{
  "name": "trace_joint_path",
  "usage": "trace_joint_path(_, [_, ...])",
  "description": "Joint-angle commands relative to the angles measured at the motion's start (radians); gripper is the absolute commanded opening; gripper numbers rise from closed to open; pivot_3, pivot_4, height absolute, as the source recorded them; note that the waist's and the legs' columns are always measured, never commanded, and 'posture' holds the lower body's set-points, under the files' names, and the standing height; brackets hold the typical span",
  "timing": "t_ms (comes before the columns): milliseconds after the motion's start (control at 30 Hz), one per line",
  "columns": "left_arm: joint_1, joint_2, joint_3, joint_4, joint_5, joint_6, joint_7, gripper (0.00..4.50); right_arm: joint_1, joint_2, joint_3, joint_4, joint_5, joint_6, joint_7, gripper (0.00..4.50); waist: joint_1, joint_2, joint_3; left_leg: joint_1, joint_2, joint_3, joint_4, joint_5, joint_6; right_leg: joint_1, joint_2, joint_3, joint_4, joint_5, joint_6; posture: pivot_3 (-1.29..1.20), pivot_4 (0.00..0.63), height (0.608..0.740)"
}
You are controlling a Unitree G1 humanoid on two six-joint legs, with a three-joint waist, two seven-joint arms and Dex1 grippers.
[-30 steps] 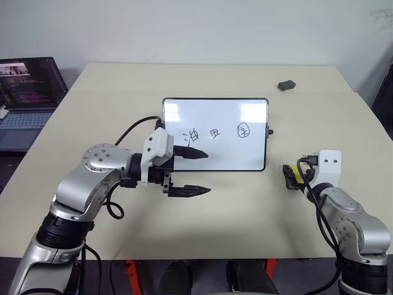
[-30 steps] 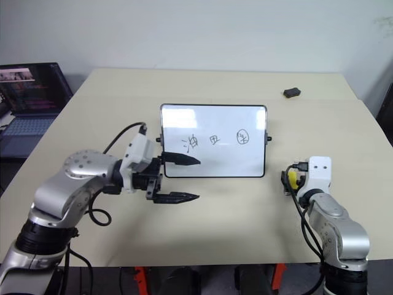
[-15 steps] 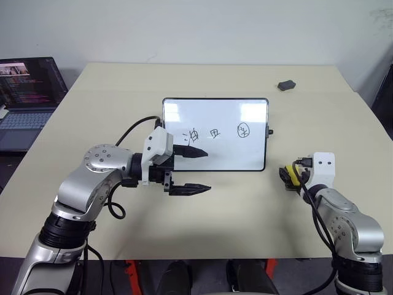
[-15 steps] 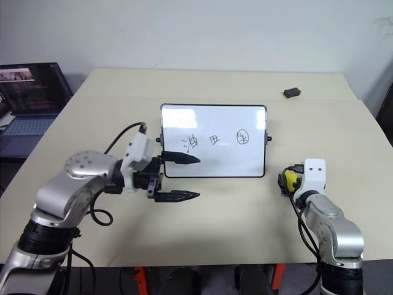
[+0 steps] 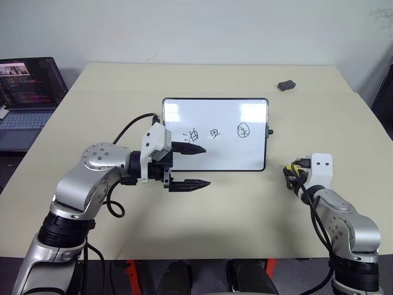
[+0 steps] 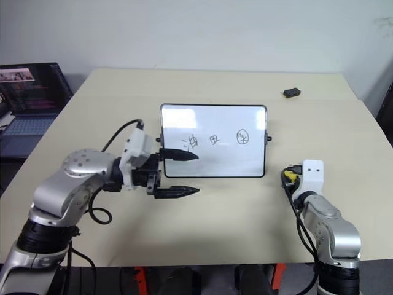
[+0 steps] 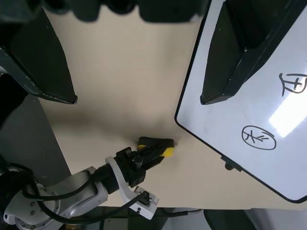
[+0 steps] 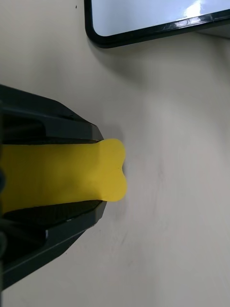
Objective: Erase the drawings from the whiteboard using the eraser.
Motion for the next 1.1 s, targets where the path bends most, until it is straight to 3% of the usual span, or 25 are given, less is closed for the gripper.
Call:
trace_joint_path(33, [0.005,-0.005,0.056,-0.039,-0.023,0.028,0.051,4.5,-0.006,-0.001,-0.02,-0.015,0.003,-0.024,0.016,1.18,0.0,0.0,0.0,0.0,0.0,0.0,0.0,0.0,0.0,0.0,0.0,0.0,0.0,0.0,0.0,0.0,0.15,0.74])
trace_joint_path(333, [0.129,0.005,0.164,-0.095,0.0,0.081,0.24,4.5,0.025,-0.11,0.056,-0.059,-0.02,-0.136,0.165,1.18,-0.001,0.0,0.0,0.0,0.0,0.0,0.0,0.0,0.0,0.0,0.0,0.0,0.0,0.0,0.0,0.0,0.15,0.74])
trace_joint_path(667, [0.253,0.062,0.298,-0.098,0.05,0.119,0.378,4.5,-0.001,-0.281,0.2,-0.166,0.027,-0.271,0.47,1.18,-0.003,0.0,0.0,0.0,0.0,-0.001,0.0,0.0,0.0,0.0,0.0,-0.001,0.0,0.0,0.0,0.0,0.15,0.74])
trace_joint_path(833, [0.276,0.091,0.34,-0.049,0.077,0.104,0.388,4.5,-0.143,-0.227,0.326,-0.097,-0.059,-0.407,0.48,1.18,0.0,-0.002,0.001,0.001,0.001,-0.001,0.001,0.0,0.0,0.0,0.0,-0.001,0.001,0.0,0.0,0.0,0.15,0.74])
trace_joint_path(1100, [0.266,0.096,0.335,0.035,0.1,0.042,0.345,4.5,-0.374,-0.013,0.502,0.153,-0.19,-0.57,0.45,1.18,0.0,-0.002,0.001,0.0,0.001,-0.001,0.0,0.0,0.0,-0.001,-0.001,-0.002,0.0,0.0,0.0,0.0,0.15,0.74])
